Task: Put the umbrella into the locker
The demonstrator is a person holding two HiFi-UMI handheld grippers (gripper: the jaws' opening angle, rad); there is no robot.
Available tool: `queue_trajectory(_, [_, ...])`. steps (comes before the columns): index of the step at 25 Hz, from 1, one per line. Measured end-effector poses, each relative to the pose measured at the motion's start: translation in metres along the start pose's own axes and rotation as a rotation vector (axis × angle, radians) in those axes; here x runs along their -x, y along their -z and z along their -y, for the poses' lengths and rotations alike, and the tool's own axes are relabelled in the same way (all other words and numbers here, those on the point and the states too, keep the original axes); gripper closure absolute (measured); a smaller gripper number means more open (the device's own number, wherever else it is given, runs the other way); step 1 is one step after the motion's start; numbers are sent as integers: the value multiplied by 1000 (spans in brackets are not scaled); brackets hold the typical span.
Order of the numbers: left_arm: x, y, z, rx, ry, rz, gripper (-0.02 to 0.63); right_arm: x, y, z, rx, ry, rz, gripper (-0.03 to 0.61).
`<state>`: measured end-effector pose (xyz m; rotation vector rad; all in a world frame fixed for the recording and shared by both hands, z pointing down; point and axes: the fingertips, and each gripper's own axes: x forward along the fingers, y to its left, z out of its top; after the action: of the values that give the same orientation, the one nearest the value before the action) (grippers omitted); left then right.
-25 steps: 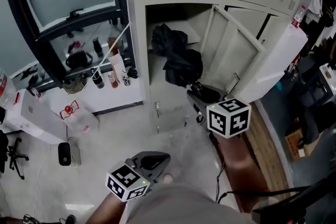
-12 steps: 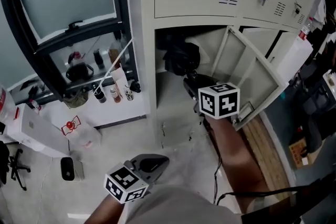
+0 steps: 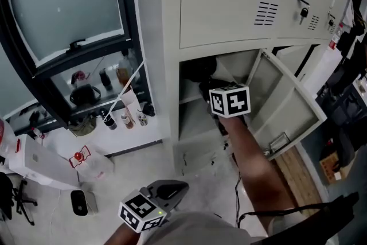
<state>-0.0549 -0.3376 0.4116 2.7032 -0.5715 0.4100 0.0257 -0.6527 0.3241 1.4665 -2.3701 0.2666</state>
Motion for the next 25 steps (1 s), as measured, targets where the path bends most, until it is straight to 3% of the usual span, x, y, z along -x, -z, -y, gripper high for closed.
queue_trajectory(10, [8,-6,-32,10,10,-3,604,-32,-3,5,9,36,-50,426])
queue_trajectory(25, [-9,-10,-24,-5,59,-25,603,-25,-7,5,23,32,-10,426])
